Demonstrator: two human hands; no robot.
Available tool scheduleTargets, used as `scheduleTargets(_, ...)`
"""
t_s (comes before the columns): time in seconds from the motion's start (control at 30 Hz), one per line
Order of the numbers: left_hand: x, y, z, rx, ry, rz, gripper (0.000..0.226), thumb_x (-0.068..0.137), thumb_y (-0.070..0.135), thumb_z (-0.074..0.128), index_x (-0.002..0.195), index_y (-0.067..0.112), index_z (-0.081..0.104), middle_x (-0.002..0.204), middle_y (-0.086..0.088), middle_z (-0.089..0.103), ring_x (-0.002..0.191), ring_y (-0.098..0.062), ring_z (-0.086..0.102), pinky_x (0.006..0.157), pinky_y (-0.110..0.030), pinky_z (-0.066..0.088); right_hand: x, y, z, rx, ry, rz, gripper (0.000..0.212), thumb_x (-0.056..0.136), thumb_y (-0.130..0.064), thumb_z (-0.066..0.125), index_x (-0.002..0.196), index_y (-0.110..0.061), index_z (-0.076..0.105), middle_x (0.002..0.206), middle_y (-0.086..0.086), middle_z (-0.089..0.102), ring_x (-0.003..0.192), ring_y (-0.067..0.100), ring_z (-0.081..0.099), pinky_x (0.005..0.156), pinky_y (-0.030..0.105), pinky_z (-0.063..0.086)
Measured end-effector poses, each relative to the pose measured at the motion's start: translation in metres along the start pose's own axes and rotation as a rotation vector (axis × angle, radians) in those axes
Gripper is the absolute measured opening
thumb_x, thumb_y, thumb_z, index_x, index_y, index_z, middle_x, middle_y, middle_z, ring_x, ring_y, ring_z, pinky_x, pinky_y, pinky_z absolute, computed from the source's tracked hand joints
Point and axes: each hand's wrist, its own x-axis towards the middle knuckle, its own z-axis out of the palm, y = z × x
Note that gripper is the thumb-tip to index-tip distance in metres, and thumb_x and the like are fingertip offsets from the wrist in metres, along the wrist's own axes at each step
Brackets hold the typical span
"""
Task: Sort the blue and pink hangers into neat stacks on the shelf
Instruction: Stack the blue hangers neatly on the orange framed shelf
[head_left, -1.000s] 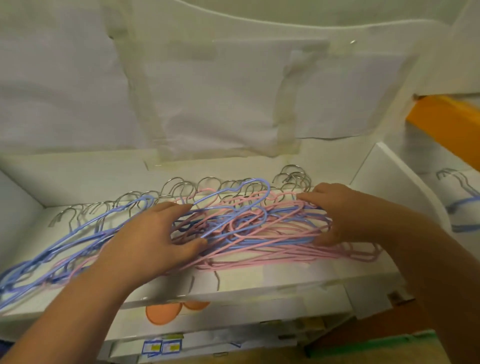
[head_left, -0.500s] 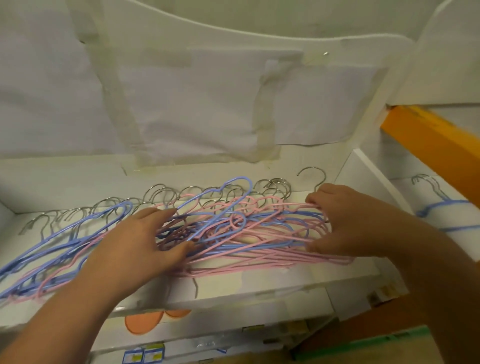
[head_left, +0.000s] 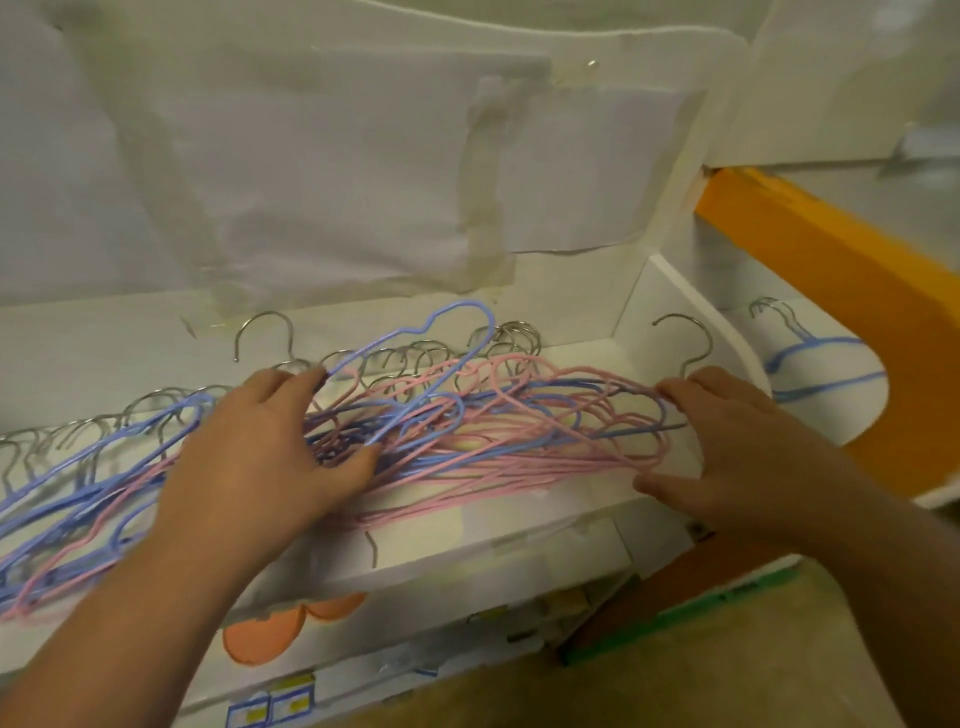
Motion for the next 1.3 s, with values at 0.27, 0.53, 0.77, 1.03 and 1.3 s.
scheduleTargets(0.27, -0.023, 0.045, -0.024, -0.018, 0.034, 0.013, 0.087, 0.06, 0.071, 0.058, 0.131, 0.021, 0.054, 0.113, -0.002, 0.059, 0.102, -0.026, 0.06, 0.082, -0.042, 0.052, -0.081, 0.022, -0.018, 0.065, 0.196, -0.01, 0.084, 0.071, -0.07, 0.061, 0.139, -0.029, 0.032, 0.122, -0.017, 0.038, 0.112, 0.005, 0.042, 0.089, 0.025, 0.05)
scheduleTargets(0.53, -0.096, 0.189, -0.025, -0.024, 0.029, 0.141, 0.08, 0.063, 0.064, 0.067, 0.13, 0.023, 0.054, 0.112, -0.003, 0.058, 0.102, -0.028, 0.058, 0.082, -0.04, 0.05, -0.214, 0.127, -0.034, 0.102, 0.312, 0.069, 0.09, 0.07, -0.066, 0.064, 0.145, -0.03, 0.029, 0.135, -0.014, 0.035, 0.109, -0.002, 0.029, 0.087, 0.022, 0.035)
scheduleTargets(0.77, -0.176, 0.346, 0.002, -0.088, 0.041, 0.288, 0.078, 0.065, 0.066, 0.066, 0.129, 0.022, 0.054, 0.115, -0.002, 0.059, 0.104, -0.026, 0.058, 0.08, -0.042, 0.053, -0.336, 0.258, -0.037, 0.08, 0.347, 0.189, 0.095, 0.071, -0.072, 0.062, 0.149, -0.032, 0.025, 0.144, -0.017, 0.031, 0.133, 0.009, 0.034, 0.104, 0.031, 0.04)
scheduleTargets(1.03, -0.202, 0.483, 0.046, -0.039, -0.139, 0.434, 0.084, 0.069, 0.076, 0.057, 0.139, 0.03, 0.046, 0.118, 0.008, 0.055, 0.106, -0.017, 0.058, 0.081, -0.034, 0.052, -0.402, 0.357, -0.052, 0.124, 0.247, 0.348, 0.1, 0.064, -0.071, 0.063, 0.15, -0.037, 0.024, 0.142, -0.022, 0.031, 0.128, 0.004, 0.036, 0.099, 0.023, 0.037)
scheduleTargets(1.3, -0.141, 0.581, 0.1, -0.059, -0.196, 0.514, 0.077, 0.071, 0.075, 0.051, 0.135, 0.032, 0.047, 0.116, 0.01, 0.054, 0.103, -0.013, 0.054, 0.078, -0.03, 0.05, -0.362, 0.447, -0.061, 0.111, 0.25, 0.434, 0.105, 0.058, -0.092, 0.04, 0.147, -0.038, 0.026, 0.141, -0.021, 0.034, 0.125, 0.009, 0.042, 0.098, 0.032, 0.045)
